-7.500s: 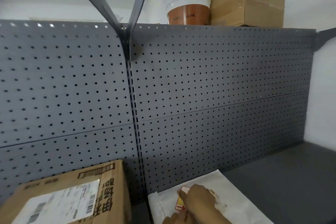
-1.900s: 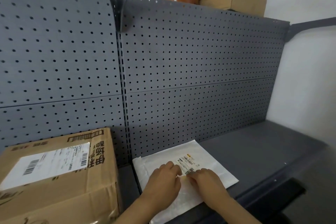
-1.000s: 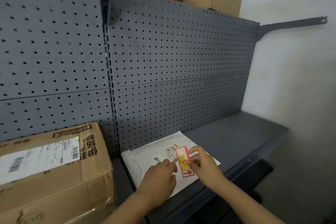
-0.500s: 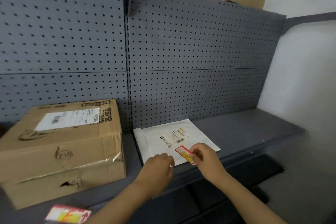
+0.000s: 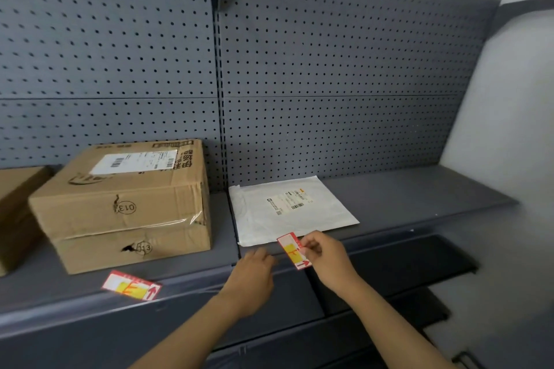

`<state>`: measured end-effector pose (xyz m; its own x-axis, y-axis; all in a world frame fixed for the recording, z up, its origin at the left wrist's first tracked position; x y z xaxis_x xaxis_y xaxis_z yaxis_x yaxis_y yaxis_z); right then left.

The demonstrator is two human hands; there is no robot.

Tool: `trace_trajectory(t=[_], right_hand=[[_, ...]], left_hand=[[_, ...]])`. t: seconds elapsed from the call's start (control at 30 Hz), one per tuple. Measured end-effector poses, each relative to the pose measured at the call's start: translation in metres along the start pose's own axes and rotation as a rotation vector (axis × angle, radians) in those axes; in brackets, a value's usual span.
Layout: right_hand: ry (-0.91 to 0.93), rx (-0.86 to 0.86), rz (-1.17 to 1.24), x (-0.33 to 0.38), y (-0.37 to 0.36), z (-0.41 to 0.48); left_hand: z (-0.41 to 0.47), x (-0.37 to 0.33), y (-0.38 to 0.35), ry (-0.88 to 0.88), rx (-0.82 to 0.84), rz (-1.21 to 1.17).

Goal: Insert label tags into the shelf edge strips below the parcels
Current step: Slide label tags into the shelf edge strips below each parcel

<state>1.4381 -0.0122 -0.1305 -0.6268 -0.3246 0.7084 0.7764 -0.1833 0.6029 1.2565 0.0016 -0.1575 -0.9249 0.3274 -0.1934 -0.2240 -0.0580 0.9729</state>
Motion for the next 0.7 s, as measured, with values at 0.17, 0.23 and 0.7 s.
trace_trajectory(t=[0.17,0.23,0.7], right_hand=[[0.009,0.011,-0.018,-0.004,0.002,0.004],[0.004,-0.012,0.017,-0.002,0.000,0.006],[0.283,0.162,-0.494,-0.011,-0.011,0.016]], left_hand=[[-0.001,-0.007,-0.003,0.017,-0.011,0.027],[-0.005,-0.009,-0.004,0.005,-0.011,0.046],[-0.019,-0.005,-0.001,-0.034,0.023,-0.056]])
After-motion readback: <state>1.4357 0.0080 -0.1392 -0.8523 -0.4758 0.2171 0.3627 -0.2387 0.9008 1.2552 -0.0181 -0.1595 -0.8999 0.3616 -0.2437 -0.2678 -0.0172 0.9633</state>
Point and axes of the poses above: each hand's wrist, its own z-axis towards the middle knuckle, its own y-axis out of the back of the hand, x = y × z, the point moved 1 cm from there along z, towards the middle knuckle, and after that the axes turned 13 degrees about y, right-handed, at the moved point
